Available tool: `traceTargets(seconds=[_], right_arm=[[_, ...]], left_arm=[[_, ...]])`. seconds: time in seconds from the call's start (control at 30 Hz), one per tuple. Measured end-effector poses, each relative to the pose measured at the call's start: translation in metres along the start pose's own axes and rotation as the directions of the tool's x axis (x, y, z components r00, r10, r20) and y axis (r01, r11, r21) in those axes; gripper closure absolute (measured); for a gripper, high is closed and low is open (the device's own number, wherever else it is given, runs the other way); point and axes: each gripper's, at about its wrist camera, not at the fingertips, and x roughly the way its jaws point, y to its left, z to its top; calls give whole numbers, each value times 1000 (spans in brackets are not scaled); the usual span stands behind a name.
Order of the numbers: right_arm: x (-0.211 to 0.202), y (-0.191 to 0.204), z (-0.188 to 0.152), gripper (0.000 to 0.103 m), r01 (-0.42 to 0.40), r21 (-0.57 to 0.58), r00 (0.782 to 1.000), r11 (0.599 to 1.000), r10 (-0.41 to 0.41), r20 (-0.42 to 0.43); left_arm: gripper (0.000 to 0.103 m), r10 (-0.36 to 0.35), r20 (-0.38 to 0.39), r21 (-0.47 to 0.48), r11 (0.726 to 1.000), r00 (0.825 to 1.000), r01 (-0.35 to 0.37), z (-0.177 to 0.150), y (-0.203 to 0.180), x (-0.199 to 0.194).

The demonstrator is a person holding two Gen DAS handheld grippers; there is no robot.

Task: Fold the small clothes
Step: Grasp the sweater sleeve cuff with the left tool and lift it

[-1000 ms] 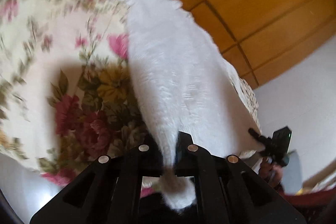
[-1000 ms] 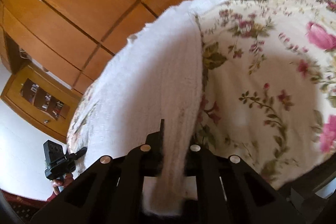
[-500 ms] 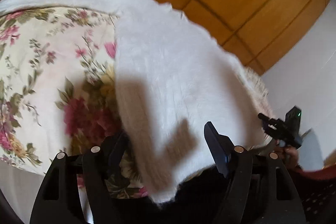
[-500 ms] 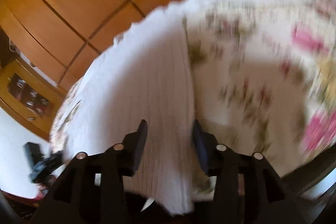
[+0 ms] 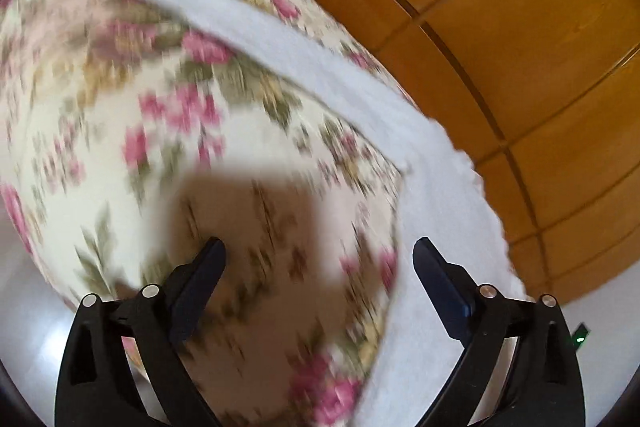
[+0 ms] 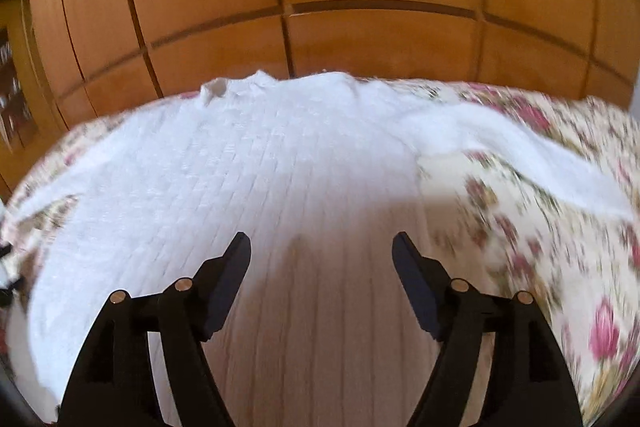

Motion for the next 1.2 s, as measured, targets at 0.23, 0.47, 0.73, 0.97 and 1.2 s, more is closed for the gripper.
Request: traceTargets(seconds=[0.23,0.47,0.73,0.97,1.2], right_arm=[[58,-4,1,13,100,-24,992,995,-101,-70],[58,-12,-2,10,80,3,994,997,-80,-76],[60,-7,0,7,96,-7,992,995,-96,-87],[62,-7,1,6,99,-8,991,995,-100,-91],[62,-7,0,5,100,-8,991,995,-101,-91]], left_arm=[[9,95,129,-81,993,987,-85,59,27,10],[10,92,195,-317,948,976,-26,112,87,13],[10,200,243,-278,952,949,-130,152,102,36],[95,222,172,-274,946,960,-170,168,112,52],[97,154,290,-239,967,945,-84,174,105,11]])
